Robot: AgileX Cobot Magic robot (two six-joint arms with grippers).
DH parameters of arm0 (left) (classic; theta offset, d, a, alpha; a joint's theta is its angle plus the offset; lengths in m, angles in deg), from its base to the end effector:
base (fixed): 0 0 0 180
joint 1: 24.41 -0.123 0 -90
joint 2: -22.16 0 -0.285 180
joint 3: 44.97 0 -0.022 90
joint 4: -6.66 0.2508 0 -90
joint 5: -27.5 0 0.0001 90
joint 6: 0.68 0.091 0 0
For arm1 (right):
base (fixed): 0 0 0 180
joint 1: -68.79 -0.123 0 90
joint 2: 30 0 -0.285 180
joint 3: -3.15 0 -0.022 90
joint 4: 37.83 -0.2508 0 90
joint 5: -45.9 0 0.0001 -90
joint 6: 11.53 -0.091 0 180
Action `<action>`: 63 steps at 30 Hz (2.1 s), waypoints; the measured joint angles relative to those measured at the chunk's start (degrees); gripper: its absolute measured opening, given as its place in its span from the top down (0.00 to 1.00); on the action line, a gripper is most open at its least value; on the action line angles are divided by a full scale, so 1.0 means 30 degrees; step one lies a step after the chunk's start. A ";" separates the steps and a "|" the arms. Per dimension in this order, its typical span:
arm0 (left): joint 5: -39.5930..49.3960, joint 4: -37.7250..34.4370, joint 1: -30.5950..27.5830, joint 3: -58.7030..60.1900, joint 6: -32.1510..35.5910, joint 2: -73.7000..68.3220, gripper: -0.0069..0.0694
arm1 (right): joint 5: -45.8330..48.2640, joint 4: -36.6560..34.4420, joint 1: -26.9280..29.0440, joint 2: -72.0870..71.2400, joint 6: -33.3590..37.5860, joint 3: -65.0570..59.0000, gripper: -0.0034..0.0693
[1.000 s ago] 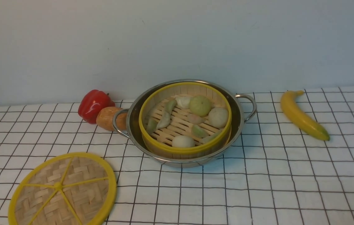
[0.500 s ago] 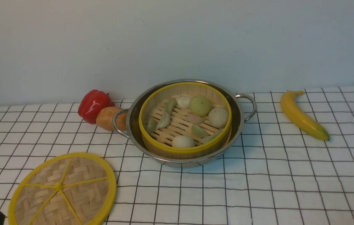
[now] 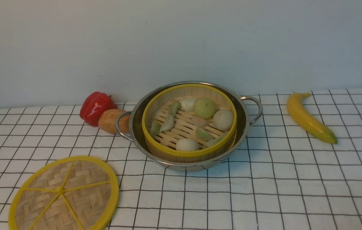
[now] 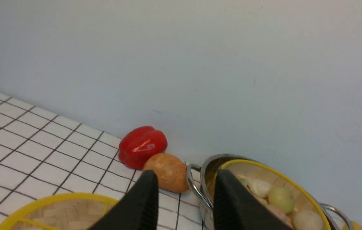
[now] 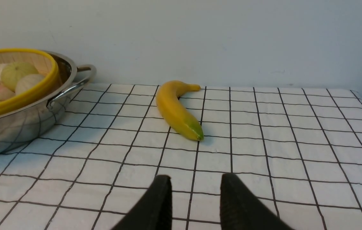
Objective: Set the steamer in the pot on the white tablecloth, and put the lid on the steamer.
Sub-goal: 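Grasp the bamboo steamer lid lying on the table by its centre knob, then place the yellow bamboo steamer lid onto the steamer in the pot with the left gripper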
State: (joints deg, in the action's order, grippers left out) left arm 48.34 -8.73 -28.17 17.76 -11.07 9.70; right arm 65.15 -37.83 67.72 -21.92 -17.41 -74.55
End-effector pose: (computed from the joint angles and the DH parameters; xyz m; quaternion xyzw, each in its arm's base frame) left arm 0.0492 -0.0054 0.2613 -0.1514 0.7235 -0.1573 0.6549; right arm 0.0542 0.0010 0.1798 0.0333 0.7928 0.0369 0.6074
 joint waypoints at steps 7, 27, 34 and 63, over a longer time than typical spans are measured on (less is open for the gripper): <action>1.1555 0.1274 0.0000 -0.6113 0.2338 -0.5619 0.59 | 0.0000 0.0000 0.0000 0.0000 0.0000 0.0000 0.62; 1.0426 0.3402 0.0000 -1.1706 0.8172 -2.4744 0.59 | 0.0000 0.0000 0.0000 0.0000 0.0000 0.0000 0.62; 1.0422 0.3402 0.0000 -1.4551 0.6747 -2.9033 0.59 | 0.0000 0.0000 0.0000 0.0000 0.0000 0.0000 0.62; 1.3273 0.5576 0.0000 -1.8574 0.6897 -3.1312 0.76 | 0.0000 0.0000 0.0000 0.0000 0.0000 0.0000 0.62</action>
State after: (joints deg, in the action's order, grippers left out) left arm 88.16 8.00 -28.17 -37.96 9.63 -84.23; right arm 65.15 -37.83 67.72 -21.92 -17.41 -74.55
